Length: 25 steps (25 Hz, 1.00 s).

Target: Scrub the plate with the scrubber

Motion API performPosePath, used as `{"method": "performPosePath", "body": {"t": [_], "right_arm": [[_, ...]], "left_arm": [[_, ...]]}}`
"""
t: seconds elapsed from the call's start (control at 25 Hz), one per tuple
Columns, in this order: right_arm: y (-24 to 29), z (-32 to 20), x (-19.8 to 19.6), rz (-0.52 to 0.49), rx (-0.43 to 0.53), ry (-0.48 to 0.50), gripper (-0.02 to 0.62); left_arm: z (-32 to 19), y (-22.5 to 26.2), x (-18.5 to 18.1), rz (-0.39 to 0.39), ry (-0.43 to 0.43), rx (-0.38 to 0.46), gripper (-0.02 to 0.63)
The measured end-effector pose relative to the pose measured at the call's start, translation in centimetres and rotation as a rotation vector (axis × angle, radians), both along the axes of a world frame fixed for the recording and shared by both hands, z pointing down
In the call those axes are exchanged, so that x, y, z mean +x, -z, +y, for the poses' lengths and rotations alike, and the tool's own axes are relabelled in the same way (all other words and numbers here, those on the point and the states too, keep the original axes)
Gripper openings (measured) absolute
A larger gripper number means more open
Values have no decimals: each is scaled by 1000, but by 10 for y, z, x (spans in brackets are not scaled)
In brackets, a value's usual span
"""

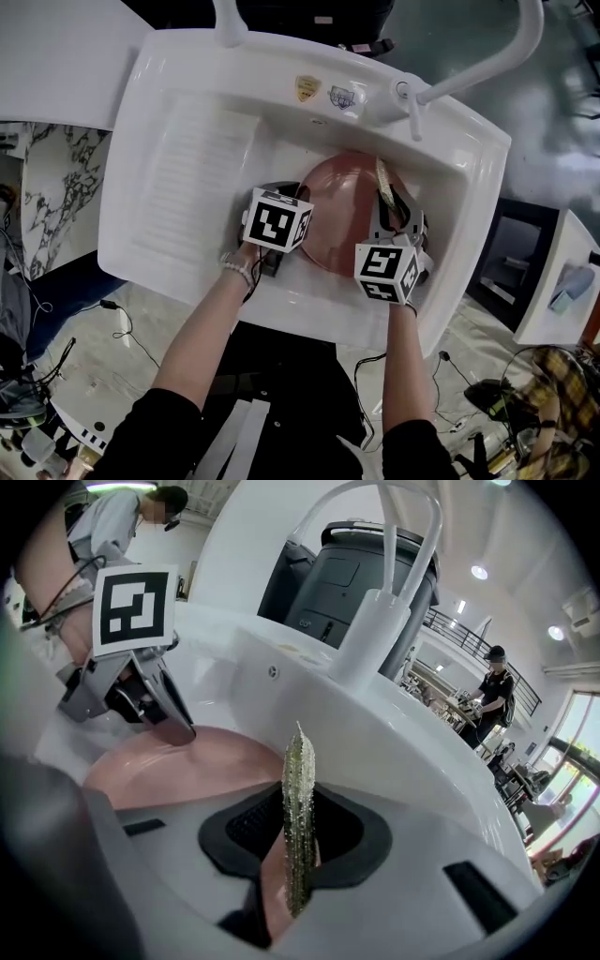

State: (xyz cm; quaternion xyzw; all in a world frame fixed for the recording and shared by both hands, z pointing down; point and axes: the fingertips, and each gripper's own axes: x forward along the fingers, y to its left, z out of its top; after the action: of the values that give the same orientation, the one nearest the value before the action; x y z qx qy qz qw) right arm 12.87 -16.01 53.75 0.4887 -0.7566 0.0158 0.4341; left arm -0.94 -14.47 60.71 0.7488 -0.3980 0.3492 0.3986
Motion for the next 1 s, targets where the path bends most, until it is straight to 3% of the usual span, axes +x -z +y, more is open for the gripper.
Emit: {"method": "performPosePath", "body": {"t": [0.56, 1.0], "right_arm": [[-38, -14, -35, 93, -68, 105, 81], [-57, 6, -75, 136, -82, 357, 81]], "left_arm": [[-1, 4, -3, 108, 40, -24, 20], [-3, 6, -6, 136, 78, -34, 15]]}}
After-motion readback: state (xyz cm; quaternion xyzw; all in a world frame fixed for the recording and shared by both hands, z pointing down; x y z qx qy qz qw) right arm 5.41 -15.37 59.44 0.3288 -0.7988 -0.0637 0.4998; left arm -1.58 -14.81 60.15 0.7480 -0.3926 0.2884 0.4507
